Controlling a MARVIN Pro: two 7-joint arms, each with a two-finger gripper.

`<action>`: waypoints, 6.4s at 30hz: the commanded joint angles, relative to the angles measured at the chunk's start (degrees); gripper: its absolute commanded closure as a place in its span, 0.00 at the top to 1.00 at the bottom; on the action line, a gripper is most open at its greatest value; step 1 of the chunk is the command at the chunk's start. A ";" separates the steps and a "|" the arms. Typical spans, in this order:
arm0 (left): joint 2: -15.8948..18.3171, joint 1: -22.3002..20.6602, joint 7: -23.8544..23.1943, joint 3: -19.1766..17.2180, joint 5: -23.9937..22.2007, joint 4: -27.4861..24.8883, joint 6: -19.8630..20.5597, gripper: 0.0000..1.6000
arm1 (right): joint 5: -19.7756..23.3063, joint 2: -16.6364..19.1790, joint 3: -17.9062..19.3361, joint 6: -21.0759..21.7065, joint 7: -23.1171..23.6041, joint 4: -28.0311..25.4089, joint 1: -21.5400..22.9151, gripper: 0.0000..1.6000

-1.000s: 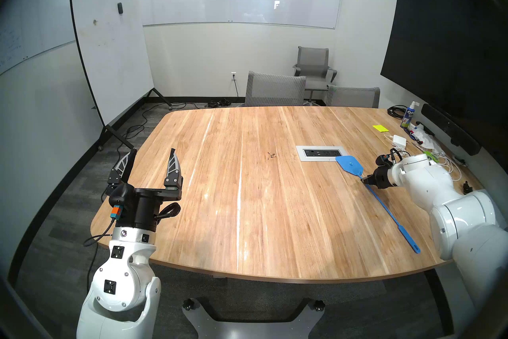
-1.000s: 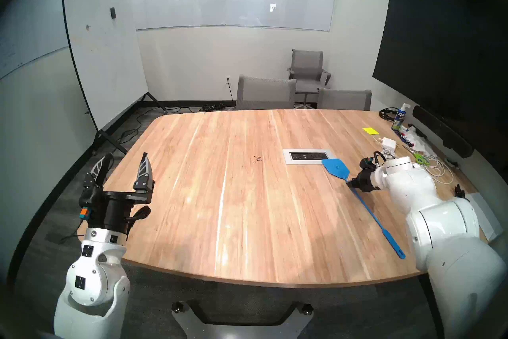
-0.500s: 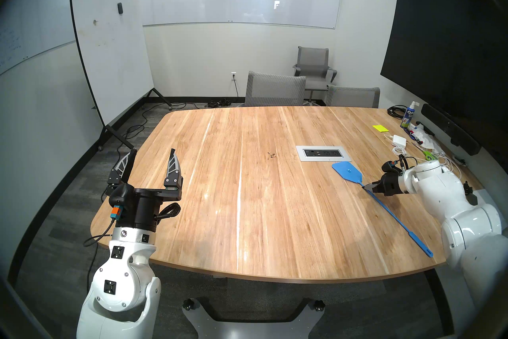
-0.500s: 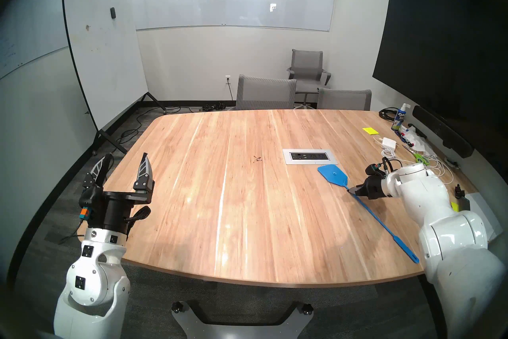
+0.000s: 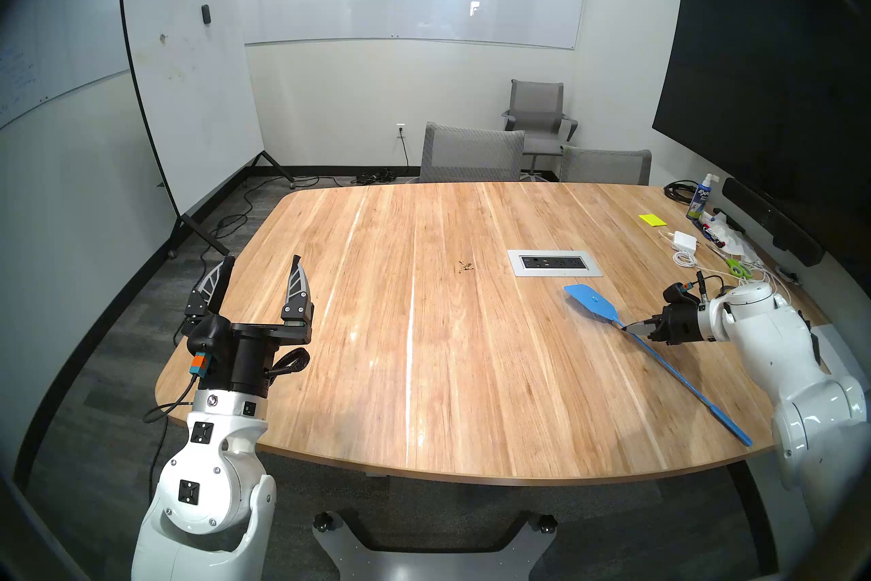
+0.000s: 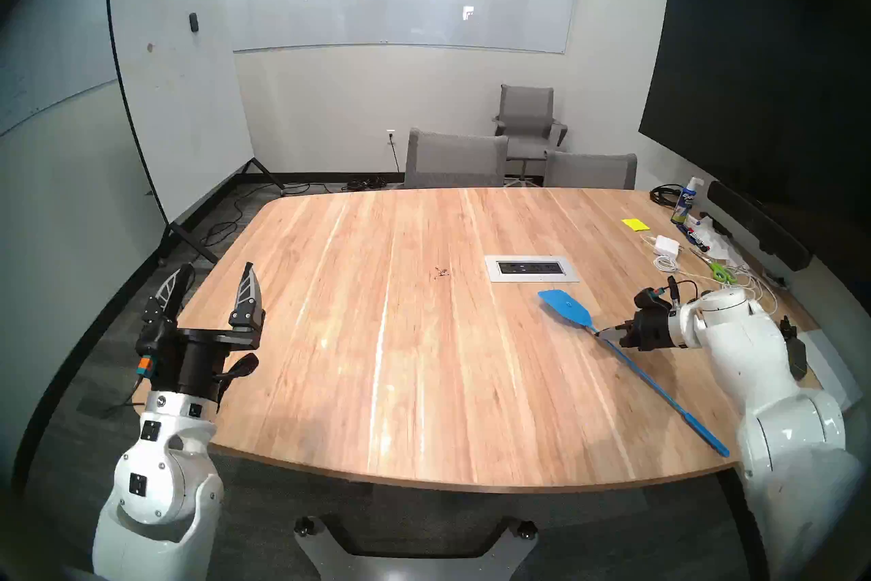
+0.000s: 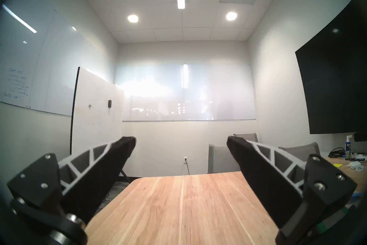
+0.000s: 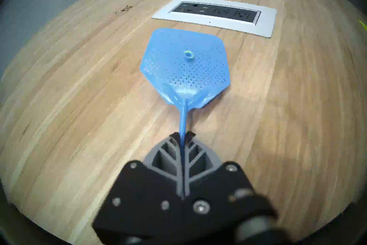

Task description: Swat a bug on table

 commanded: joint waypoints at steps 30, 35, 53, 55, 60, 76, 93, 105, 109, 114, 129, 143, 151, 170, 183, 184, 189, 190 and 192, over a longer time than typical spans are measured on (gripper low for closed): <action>0.03 -0.10 -0.08 0.06 0.03 -1.23 -0.27 1.00 | 4.74 -4.34 8.41 -3.22 -7.98 -29.05 -15.59 0.00; 0.03 -0.05 -0.08 0.06 0.03 -1.29 -0.26 1.00 | 3.20 -5.74 8.24 -2.48 -13.37 -32.81 -16.83 0.00; 0.03 0.11 -0.08 0.05 0.03 -1.53 -0.15 1.00 | -3.18 -10.56 8.55 6.83 -28.77 -46.25 -20.68 0.00; 0.03 0.14 -0.08 0.04 0.03 -1.55 -0.13 1.00 | -3.53 -11.22 8.26 7.95 -29.40 -46.08 -20.10 0.00; 0.03 0.16 -0.08 0.04 0.03 -1.58 -0.11 1.00 | -4.60 -11.99 6.86 9.14 -29.31 -44.61 -18.19 0.00; 0.02 0.10 -0.08 0.05 0.03 -1.50 -0.17 1.00 | -7.36 -15.08 2.59 6.75 -28.14 -33.84 -10.40 0.00; 0.02 0.06 -0.08 0.05 0.04 -1.44 -0.20 1.00 | -9.63 -18.38 -0.15 3.48 -26.13 -23.12 -1.66 0.00; 0.02 0.02 -0.08 0.05 0.04 -1.39 -0.22 1.00 | -11.02 -21.80 -2.14 2.37 -24.80 -17.69 4.03 0.00; 0.02 0.02 -0.08 0.05 0.04 -1.39 -0.22 1.00 | -11.46 -22.81 -2.66 2.23 -24.57 -16.17 5.78 0.00; 0.02 0.02 -0.08 0.05 0.04 -1.39 -0.22 1.00 | -11.96 -23.89 -3.19 2.11 -24.33 -13.68 8.26 0.00; 0.02 0.05 -0.09 0.05 0.04 -1.43 -0.20 1.00 | -13.90 -26.24 -4.74 1.47 -22.35 -4.49 15.35 0.00; 0.01 0.03 -0.09 0.05 0.04 -1.40 -0.21 1.00 | -19.13 -29.16 -9.42 2.26 -18.86 4.78 21.63 0.00; 0.01 0.02 -0.09 0.05 0.04 -1.38 -0.22 1.00 | -22.63 -32.03 -12.46 3.69 -18.24 11.89 24.96 0.00; 0.01 0.00 -0.09 0.05 0.04 -1.35 -0.23 1.00 | -26.50 -34.46 -15.10 2.97 -18.49 22.83 28.26 0.00; 0.01 -0.03 -0.09 0.05 0.04 -1.32 -0.24 1.00 | -24.42 -32.07 -11.58 -0.52 -15.45 24.36 31.53 0.00; 0.01 -0.03 -0.09 0.05 0.04 -1.32 -0.24 1.00 | -24.24 -31.78 -11.23 -0.75 -15.04 24.34 31.86 0.00; 0.01 -0.03 -0.09 0.05 0.04 -1.32 -0.24 1.00 | -23.36 -30.39 -9.61 -1.79 -13.83 24.08 33.10 0.00; 0.01 -0.02 -0.09 0.05 0.04 -1.33 -0.24 1.00 | -23.30 -30.22 -9.39 -1.97 -13.63 24.16 33.25 0.00; 0.01 0.00 -0.09 0.05 0.04 -1.37 -0.23 1.00 | -23.21 -30.01 -9.07 -2.38 -13.45 24.34 33.42 0.00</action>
